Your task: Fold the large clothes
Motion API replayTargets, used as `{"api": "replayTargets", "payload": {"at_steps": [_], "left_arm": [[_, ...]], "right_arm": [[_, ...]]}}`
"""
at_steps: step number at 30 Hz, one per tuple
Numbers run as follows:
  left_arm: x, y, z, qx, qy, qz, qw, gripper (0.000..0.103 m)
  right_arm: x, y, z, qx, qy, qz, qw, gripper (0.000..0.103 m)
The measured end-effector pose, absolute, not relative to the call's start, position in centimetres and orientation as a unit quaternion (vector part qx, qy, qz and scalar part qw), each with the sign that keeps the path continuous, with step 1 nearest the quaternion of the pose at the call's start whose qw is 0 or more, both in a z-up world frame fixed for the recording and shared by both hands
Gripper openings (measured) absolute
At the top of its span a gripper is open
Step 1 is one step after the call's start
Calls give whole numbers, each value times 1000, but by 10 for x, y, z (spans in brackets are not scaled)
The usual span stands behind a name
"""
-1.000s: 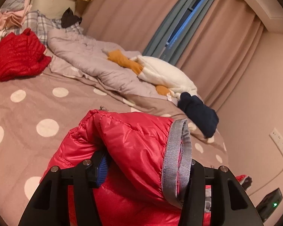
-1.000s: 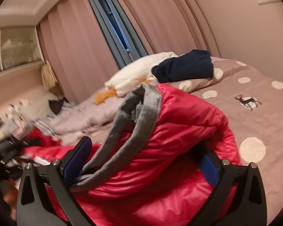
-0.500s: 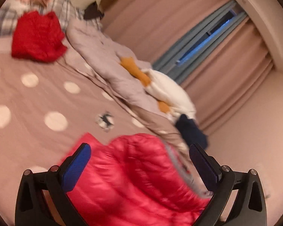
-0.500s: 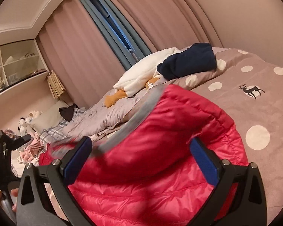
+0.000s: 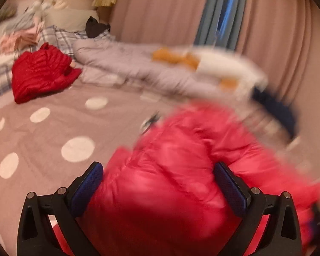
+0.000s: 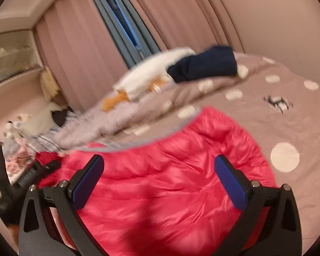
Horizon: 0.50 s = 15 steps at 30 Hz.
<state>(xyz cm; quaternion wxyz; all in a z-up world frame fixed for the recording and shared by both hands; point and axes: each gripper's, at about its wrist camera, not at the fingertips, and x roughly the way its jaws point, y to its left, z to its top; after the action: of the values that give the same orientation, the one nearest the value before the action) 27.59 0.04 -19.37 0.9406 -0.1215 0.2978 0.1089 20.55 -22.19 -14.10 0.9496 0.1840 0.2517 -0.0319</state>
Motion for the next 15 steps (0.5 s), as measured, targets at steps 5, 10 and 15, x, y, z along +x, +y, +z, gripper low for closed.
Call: {"api": "replayTargets", "payload": {"at_steps": [5, 10, 15], "left_arm": [[285, -2, -226, -106, 275, 112, 949, 103], [292, 4, -234, -129, 284, 104, 944, 103], [294, -6, -232, -120, 289, 125, 942, 103]], "right_arm": [[240, -222, -191, 143, 276, -64, 948, 103], [266, -238, -211, 167, 289, -39, 942, 103], [282, -247, -215, 180, 303, -19, 936, 103]]}}
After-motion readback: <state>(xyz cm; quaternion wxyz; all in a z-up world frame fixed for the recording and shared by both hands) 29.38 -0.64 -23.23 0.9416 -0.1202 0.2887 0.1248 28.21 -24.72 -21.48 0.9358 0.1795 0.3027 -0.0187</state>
